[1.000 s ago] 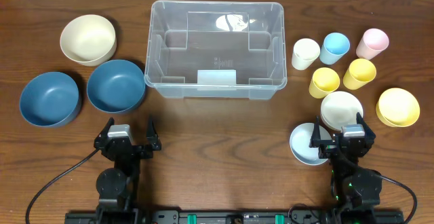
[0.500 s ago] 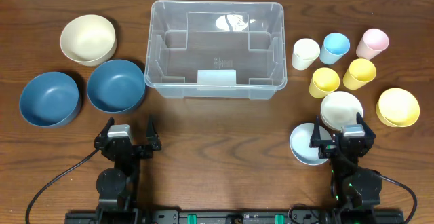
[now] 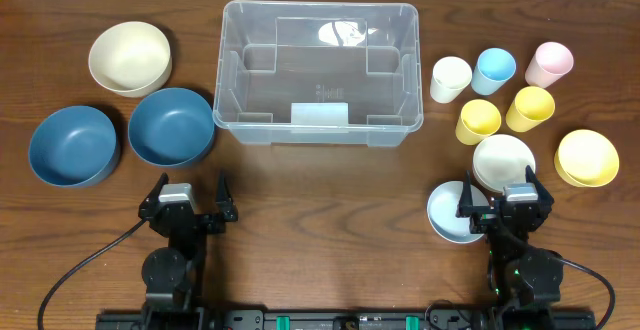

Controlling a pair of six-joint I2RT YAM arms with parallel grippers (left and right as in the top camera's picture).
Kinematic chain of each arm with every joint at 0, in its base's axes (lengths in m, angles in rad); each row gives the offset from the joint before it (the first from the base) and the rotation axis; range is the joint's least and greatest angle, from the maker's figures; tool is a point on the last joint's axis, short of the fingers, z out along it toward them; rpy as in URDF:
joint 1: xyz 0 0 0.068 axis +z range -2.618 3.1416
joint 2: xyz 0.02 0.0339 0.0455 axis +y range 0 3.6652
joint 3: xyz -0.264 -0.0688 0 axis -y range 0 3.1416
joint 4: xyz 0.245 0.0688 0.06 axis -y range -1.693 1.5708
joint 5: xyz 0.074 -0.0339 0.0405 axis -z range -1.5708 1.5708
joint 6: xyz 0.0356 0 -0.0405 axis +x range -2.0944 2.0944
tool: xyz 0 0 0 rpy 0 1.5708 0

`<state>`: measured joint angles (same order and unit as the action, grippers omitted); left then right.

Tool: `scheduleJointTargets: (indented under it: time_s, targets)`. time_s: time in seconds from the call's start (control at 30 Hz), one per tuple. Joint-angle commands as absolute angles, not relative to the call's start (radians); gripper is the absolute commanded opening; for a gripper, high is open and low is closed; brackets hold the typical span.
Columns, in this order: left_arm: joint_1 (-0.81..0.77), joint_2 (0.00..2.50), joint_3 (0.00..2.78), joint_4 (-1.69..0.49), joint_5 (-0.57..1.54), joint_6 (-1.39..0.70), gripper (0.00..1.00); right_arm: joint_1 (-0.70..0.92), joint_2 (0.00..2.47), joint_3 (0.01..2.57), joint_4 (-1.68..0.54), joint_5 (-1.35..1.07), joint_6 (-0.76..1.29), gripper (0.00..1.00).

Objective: Pack container

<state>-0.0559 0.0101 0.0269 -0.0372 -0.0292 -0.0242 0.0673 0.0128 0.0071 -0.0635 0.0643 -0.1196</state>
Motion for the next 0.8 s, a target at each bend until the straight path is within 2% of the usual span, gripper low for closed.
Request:
scheduleJointTargets:
  time_s: [0.0, 0.47, 0.6, 0.77]
  targets:
    - [-0.051, 0.004, 0.004, -0.071, -0.037, -0.008, 0.98, 0.057, 0.006, 0.006, -0.067, 0.078, -0.105, 0.99]
    - [-0.051, 0.004, 0.004, -0.071, -0.037, -0.008, 0.98, 0.057, 0.006, 0.006, -0.038, 0.109, -0.105, 0.99]
    - [-0.051, 0.004, 0.004, -0.071, -0.037, -0.008, 0.98, 0.057, 0.006, 0.017, 0.040, 0.113, 0.076, 0.99]
    - [-0.051, 0.004, 0.004, -0.071, -0.037, -0.008, 0.98, 0.057, 0.079, 0.182, -0.182, 0.090, 0.196, 0.99]
